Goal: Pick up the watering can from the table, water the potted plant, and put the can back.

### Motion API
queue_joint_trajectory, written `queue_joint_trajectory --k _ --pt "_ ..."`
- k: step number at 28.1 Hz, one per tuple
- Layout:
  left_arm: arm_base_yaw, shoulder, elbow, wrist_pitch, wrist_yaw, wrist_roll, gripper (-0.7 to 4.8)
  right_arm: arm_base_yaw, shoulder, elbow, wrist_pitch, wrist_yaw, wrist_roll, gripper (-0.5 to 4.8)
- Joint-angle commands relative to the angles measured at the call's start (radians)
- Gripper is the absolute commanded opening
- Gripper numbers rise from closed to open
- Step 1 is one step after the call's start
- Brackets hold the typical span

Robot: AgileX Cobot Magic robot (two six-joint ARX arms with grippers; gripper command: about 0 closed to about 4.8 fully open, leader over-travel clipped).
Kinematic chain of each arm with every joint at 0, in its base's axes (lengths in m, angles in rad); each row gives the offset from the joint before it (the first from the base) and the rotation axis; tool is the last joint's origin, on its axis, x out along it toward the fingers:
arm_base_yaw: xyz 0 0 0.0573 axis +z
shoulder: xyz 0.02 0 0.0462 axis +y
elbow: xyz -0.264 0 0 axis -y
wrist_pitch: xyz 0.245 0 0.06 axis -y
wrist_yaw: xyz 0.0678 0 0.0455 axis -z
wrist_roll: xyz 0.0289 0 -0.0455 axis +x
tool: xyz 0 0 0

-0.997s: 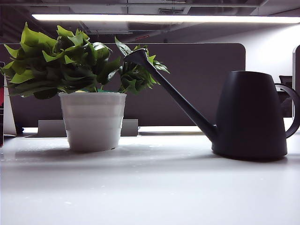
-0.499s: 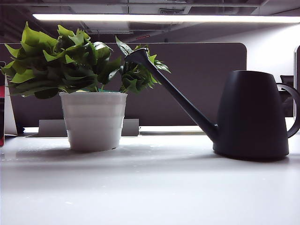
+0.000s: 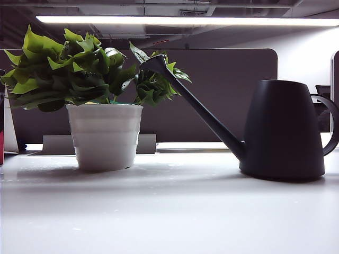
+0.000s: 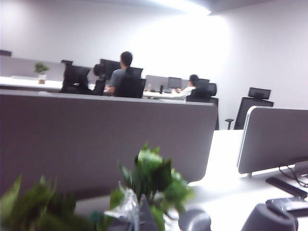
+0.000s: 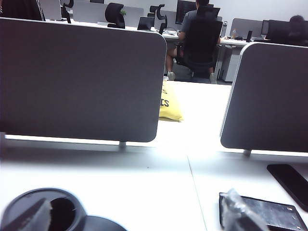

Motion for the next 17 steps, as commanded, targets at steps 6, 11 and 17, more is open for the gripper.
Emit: queue_joint_trajectory --k 6,11,17 --pt "-0.195 0.183 0.116 0.013 -0.003 0.021 -0.05 0.002 0.204 -0.032 0.029 0.024 -0.067 4.77" --pt "-0.512 0.285 0.116 -0.022 -0.198 0.137 -0.05 0.001 0.269 -0.158 0.184 0.024 -0.139 4.79" --pt "-0.716 0.475 0.116 0.002 -0.243 0.156 -0.05 -0.001 0.527 -0.221 0.557 0.027 -0.23 4.79"
